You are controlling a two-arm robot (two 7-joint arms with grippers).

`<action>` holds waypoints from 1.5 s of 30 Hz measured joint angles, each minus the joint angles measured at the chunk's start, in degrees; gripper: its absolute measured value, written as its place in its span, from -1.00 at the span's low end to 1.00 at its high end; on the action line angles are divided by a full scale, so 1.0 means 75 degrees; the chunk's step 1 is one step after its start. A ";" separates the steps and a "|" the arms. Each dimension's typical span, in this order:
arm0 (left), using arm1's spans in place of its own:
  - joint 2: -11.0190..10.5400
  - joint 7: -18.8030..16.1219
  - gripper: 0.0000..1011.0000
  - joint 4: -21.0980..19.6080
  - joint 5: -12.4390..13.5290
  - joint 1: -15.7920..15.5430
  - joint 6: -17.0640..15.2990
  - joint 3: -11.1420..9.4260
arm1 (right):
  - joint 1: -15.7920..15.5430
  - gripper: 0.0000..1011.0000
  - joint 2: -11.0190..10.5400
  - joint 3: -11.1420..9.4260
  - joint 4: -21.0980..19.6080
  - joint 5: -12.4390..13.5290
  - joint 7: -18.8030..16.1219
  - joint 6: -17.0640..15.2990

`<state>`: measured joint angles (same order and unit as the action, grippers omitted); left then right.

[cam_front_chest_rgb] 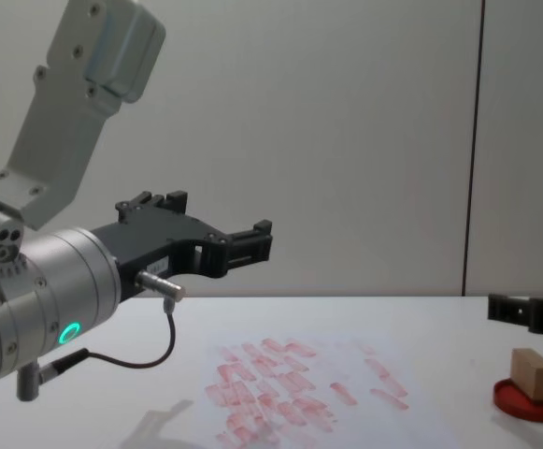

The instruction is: Use the one hand to pick up the stamp and affix it onto the A4 paper.

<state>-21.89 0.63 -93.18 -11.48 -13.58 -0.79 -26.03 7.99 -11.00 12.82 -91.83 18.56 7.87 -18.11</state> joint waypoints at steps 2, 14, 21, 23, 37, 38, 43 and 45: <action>0.0000 0.0000 0.96 0.0000 0.0000 0.0000 0.0000 0.0000 | 0.0068 0.98 0.0031 -0.0006 0.0072 0.0003 0.0003 -0.0097; 0.0000 -0.0001 0.96 0.0000 0.0000 0.0000 0.0000 0.0000 | 0.0506 0.98 0.0250 -0.0021 0.0582 0.0009 -0.0003 -0.0835; 0.0001 0.0000 0.96 0.0000 0.0000 0.0000 0.0000 0.0000 | 0.0636 0.78 0.0326 -0.0028 0.0766 -0.0004 -0.0003 -0.1088; 0.0000 0.0000 0.96 0.0000 0.0000 0.0000 0.0000 0.0000 | 0.0670 0.67 0.0346 -0.0030 0.0818 -0.0020 -0.0004 -0.1158; 0.0000 0.0000 0.96 0.0000 0.0000 0.0000 0.0000 0.0000 | 0.0760 -0.16 0.0433 -0.0021 0.0933 -0.0167 0.0031 -0.1374; 0.0000 0.0000 0.96 0.0000 0.0000 0.0000 0.0000 0.0000 | 0.0762 -0.23 0.0442 -0.0021 0.0938 -0.0183 0.0063 -0.1407; 0.0000 0.0000 0.96 0.0000 0.0000 0.0000 0.0000 0.0000 | 0.0772 -0.55 0.0464 -0.0030 0.0954 -0.0223 0.0164 -0.1510; 0.0000 0.0000 0.96 0.0000 0.0000 0.0000 0.0000 0.0000 | 0.0776 -0.55 0.0477 -0.0036 0.0963 -0.0238 0.0216 -0.1563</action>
<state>-21.89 0.63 -93.17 -11.48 -13.59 -0.79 -26.03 13.81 -7.43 12.55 -84.60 16.78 9.49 -29.84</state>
